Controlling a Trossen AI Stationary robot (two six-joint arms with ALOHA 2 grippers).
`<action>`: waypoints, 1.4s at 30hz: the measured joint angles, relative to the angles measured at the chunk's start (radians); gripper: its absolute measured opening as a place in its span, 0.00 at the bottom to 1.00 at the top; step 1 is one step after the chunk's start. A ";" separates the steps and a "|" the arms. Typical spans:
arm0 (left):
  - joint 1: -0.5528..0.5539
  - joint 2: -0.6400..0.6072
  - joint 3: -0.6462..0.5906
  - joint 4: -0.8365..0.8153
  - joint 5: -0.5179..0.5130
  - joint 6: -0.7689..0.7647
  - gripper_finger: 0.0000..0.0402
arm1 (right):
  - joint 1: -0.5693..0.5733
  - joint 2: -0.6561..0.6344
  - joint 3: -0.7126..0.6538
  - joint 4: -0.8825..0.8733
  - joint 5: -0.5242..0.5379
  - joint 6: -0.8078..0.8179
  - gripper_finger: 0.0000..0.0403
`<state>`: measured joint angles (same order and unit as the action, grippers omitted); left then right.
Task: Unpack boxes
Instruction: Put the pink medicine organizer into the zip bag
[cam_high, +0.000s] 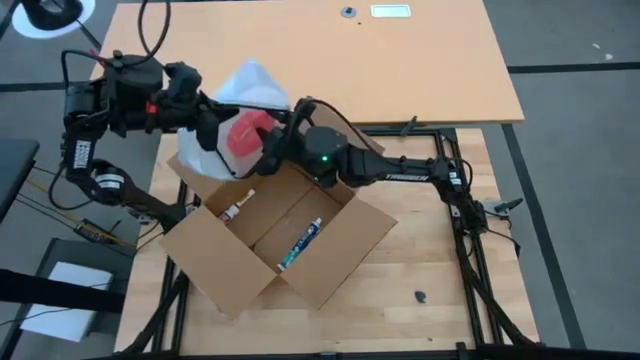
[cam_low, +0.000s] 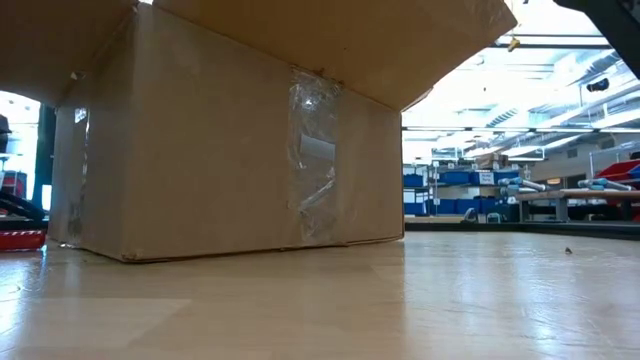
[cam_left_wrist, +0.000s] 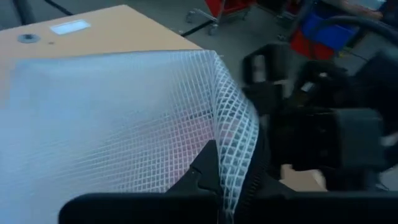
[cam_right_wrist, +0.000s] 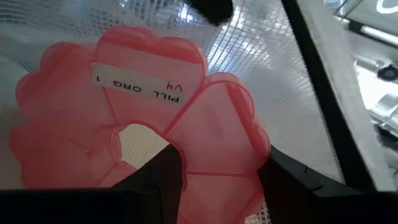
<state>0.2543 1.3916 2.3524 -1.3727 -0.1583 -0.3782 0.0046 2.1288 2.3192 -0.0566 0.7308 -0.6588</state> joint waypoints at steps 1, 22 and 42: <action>0.000 0.002 0.000 0.005 0.018 0.001 0.01 | -0.001 0.000 0.000 -0.005 -0.021 0.031 0.42; 0.027 0.027 0.000 -0.131 -0.144 0.098 0.01 | -0.005 -0.003 0.001 -0.111 0.015 0.474 0.74; 0.132 0.052 -0.001 -0.198 -0.031 0.135 0.01 | 0.016 -0.025 0.003 -0.556 -0.175 0.533 0.73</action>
<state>0.3859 1.4434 2.3512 -1.5711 -0.1888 -0.2428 0.0206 2.1039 2.3226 -0.6127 0.5561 -0.1255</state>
